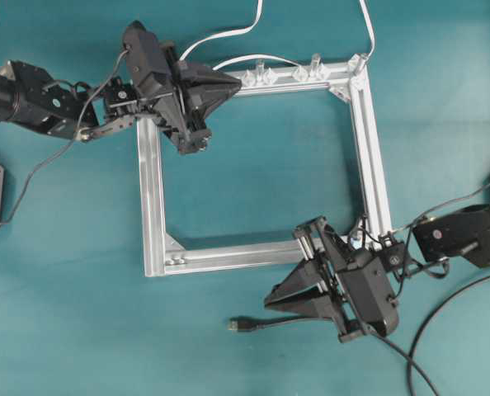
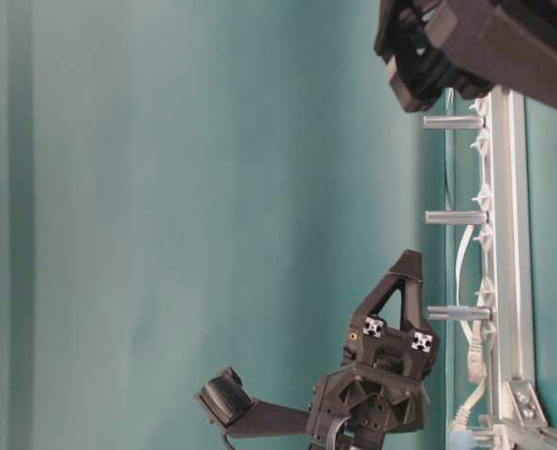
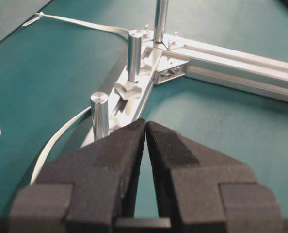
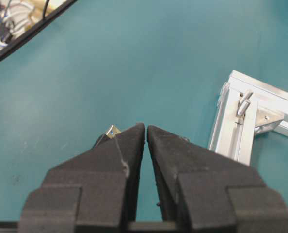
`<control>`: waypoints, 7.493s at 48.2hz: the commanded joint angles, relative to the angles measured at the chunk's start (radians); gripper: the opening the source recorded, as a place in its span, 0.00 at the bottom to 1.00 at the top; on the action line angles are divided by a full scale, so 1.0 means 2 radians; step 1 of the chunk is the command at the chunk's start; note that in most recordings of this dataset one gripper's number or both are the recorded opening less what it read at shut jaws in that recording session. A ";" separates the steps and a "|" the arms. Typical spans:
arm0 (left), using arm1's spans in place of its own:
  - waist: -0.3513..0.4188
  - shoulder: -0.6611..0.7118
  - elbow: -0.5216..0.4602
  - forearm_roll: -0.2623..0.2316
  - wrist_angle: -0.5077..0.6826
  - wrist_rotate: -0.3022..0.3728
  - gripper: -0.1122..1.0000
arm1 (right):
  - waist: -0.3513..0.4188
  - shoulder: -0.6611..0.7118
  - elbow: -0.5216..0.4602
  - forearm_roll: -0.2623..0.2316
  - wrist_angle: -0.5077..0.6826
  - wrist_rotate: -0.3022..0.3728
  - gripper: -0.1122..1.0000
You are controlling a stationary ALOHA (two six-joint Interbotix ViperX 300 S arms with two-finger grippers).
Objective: Insert the wire through the string loop located on the right side.
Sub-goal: 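Lower the right gripper onto the black USB cable near its plug, then close the right gripper on the cable just behind the plug, then lift the plug with the right gripper and carry it rightward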
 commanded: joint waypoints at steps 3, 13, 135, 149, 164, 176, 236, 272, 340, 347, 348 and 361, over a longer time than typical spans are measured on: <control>-0.001 -0.026 -0.015 0.020 0.033 -0.002 0.21 | 0.001 -0.005 -0.008 0.000 -0.002 0.005 0.30; -0.002 -0.062 -0.013 0.021 0.078 0.002 0.10 | 0.008 -0.006 -0.009 0.001 0.001 0.044 0.12; -0.025 -0.159 0.047 0.024 0.196 0.003 0.71 | 0.124 0.119 -0.089 0.373 0.022 -0.096 0.67; -0.028 -0.160 0.046 0.024 0.196 0.002 0.71 | 0.125 0.120 -0.087 0.374 0.024 -0.095 0.67; -0.029 -0.160 0.047 0.024 0.196 0.002 0.71 | 0.124 0.120 -0.087 0.374 0.032 -0.097 0.34; -0.029 -0.161 0.047 0.024 0.196 0.002 0.71 | 0.124 0.120 -0.089 0.374 0.047 -0.097 0.21; -0.029 -0.172 0.047 0.024 0.207 0.005 0.71 | 0.091 0.028 -0.094 0.374 0.130 -0.153 0.21; -0.030 -0.173 0.048 0.024 0.219 0.003 0.71 | 0.091 -0.039 -0.031 0.372 0.161 -0.153 0.21; -0.029 -0.173 0.030 0.024 0.258 0.001 0.71 | 0.120 -0.340 0.250 0.372 0.209 -0.177 0.21; -0.029 -0.174 0.029 0.024 0.258 0.001 0.70 | 0.120 -0.344 0.255 0.371 0.209 -0.178 0.21; -0.029 -0.174 0.029 0.024 0.258 0.001 0.70 | 0.120 -0.345 0.255 0.372 0.209 -0.178 0.21; -0.029 -0.174 0.026 0.024 0.258 0.000 0.70 | 0.108 -0.344 0.260 0.372 0.207 -0.178 0.21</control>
